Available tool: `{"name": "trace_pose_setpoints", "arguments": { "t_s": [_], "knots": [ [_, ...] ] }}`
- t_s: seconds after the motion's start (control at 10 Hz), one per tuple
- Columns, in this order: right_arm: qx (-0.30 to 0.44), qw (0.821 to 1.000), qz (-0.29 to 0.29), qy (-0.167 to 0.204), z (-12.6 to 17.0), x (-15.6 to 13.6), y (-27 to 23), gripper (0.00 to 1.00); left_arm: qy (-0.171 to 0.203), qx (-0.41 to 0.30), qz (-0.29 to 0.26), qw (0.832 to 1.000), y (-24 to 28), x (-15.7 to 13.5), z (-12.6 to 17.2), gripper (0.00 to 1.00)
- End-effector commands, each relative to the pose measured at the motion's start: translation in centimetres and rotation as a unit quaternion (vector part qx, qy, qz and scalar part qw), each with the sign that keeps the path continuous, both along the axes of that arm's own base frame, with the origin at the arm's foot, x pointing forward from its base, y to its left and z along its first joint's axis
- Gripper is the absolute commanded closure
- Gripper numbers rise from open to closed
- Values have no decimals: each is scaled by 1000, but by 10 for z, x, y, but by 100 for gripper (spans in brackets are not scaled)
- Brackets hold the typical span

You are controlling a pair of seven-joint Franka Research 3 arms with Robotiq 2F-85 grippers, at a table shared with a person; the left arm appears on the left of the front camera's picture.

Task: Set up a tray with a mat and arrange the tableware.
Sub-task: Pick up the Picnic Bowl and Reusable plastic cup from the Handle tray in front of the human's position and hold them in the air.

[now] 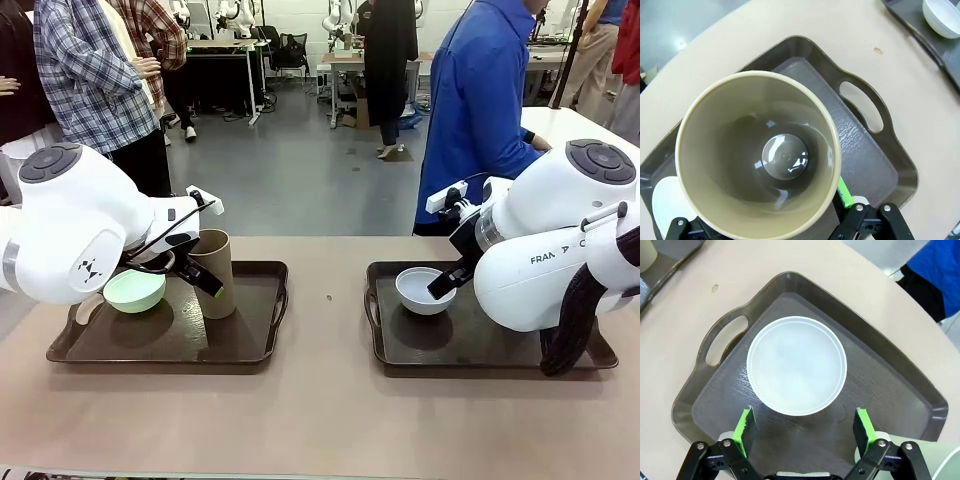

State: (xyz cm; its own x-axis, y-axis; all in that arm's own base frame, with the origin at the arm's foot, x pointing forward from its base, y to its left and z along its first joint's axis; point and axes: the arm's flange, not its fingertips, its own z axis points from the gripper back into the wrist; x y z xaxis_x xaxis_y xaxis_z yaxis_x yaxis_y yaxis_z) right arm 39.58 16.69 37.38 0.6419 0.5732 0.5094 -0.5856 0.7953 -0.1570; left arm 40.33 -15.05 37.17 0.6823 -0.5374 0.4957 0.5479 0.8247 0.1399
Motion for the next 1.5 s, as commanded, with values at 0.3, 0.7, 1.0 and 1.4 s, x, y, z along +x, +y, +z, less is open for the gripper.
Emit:
{"name": "trace_pose_setpoints", "arguments": {
  "t_s": [0.3,0.7,1.0,1.4],
  "knots": [
    [0,1000,0,0,0,0,0,0,0,0,0,1000,0,0,0,0],
    [-14,1000,-5,14,5,-7,5,0,8,17,15,1000,-3,-6,3,0],
    [-45,996,-22,78,38,-53,6,0,30,59,70,995,-5,-39,32,0],
    [-53,979,-59,186,52,-144,-29,0,112,59,77,989,34,-107,47,0]
  ]
}}
